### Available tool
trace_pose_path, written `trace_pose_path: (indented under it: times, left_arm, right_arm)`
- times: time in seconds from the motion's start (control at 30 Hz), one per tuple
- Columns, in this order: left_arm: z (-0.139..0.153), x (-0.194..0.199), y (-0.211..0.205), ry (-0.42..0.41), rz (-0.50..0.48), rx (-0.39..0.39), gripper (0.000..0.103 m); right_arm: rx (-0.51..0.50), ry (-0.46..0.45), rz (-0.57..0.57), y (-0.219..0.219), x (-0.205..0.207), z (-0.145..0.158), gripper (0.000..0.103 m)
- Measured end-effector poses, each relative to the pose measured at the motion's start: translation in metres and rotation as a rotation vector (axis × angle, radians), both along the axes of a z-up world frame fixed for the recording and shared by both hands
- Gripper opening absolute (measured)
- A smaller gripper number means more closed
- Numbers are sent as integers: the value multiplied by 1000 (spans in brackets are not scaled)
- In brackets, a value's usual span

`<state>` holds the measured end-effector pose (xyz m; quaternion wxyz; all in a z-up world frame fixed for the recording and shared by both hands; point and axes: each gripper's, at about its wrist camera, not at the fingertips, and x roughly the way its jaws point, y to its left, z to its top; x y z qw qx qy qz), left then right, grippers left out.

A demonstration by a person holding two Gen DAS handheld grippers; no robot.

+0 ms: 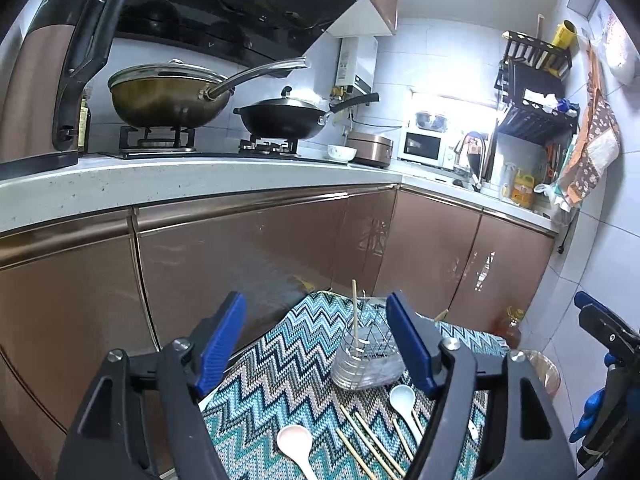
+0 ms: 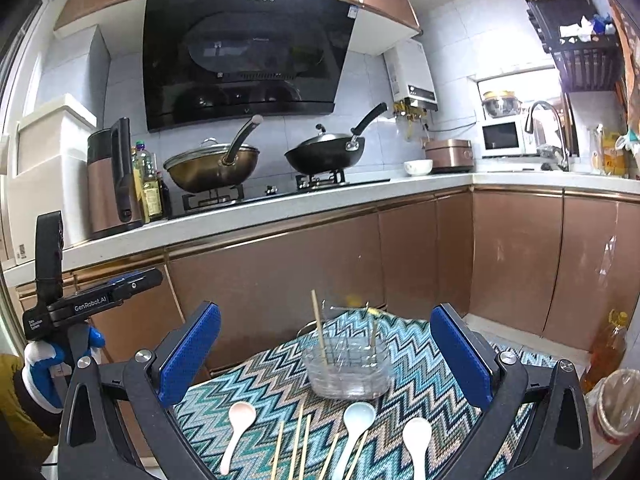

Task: Organize utensils
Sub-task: 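Move both tools back down to the remaining chopsticks on the cloth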

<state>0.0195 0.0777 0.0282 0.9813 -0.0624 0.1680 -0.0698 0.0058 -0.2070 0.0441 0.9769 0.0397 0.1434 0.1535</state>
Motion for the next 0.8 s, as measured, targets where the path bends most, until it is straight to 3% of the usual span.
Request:
trace_pose_path:
  times: [0.43,0.6,0.8]
  left_arm:
    - [-23,2,-1,107,-54,4,71]
    - [-38,9,-4,176,-86,-3,71]
    - [-65,26,-17,331,-173,-47,71]
  right_arm:
    - [-31,163,40,4,2,-29,102]
    - [-55,246,12,1,14,-43,94]
    - [-61,388,-27,-7,35,-69,80]
